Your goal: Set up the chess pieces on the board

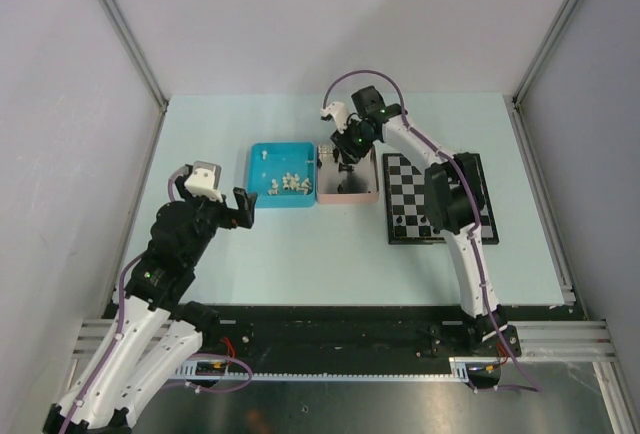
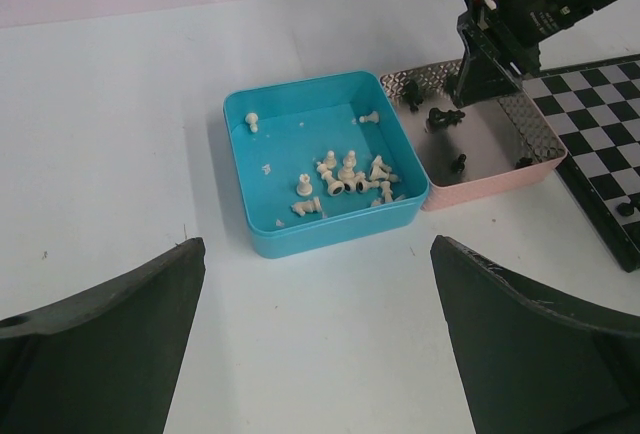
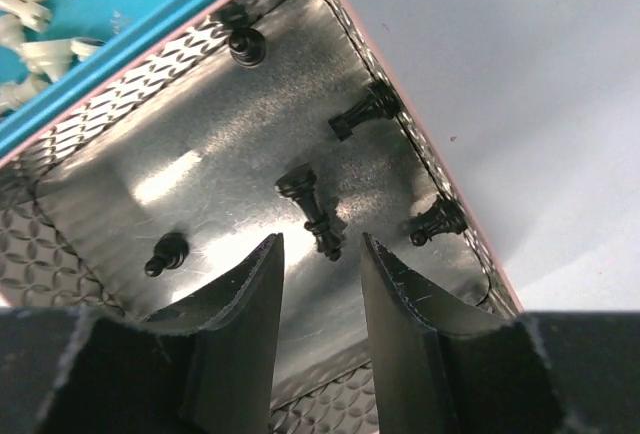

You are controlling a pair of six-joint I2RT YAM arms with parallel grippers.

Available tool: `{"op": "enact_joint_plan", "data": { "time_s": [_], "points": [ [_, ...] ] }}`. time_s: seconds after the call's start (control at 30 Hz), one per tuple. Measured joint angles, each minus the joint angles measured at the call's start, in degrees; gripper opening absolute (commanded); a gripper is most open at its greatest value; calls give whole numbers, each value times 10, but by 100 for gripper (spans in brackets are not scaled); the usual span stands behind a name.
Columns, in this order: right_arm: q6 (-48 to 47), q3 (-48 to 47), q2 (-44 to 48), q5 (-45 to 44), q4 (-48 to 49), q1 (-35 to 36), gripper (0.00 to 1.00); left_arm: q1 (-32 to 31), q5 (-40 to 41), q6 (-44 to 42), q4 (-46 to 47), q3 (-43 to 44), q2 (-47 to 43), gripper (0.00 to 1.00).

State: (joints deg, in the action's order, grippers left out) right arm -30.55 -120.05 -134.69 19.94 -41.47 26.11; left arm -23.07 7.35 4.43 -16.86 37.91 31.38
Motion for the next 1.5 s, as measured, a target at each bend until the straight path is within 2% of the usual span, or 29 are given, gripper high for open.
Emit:
{"op": "enact_joint_plan", "data": {
  "time_s": [0.37, 0.53, 0.77, 1.0, 1.3, 1.5],
  "points": [
    [-22, -45, -61, -1, -24, -6, 40, 0, 0, 0, 0, 0, 1, 100],
    [-29, -45, -63, 0, -36, -6, 36, 0, 0, 0, 0, 0, 2, 100],
    [-51, -46, -65, 7, -48, -6, 22, 0, 0, 0, 0, 0, 4, 100],
    [-76, -44, -65, 30, -57, -7, 15, 0, -5, 0, 0, 0, 9, 100],
    [-84, 11, -36, 67, -41, -11, 11, 0, -28, 1, 0, 0, 19, 100],
    [-67, 42, -2, 88, -43, -16, 10, 0, -85, 35, 11, 0, 64, 100]
  ]
}}
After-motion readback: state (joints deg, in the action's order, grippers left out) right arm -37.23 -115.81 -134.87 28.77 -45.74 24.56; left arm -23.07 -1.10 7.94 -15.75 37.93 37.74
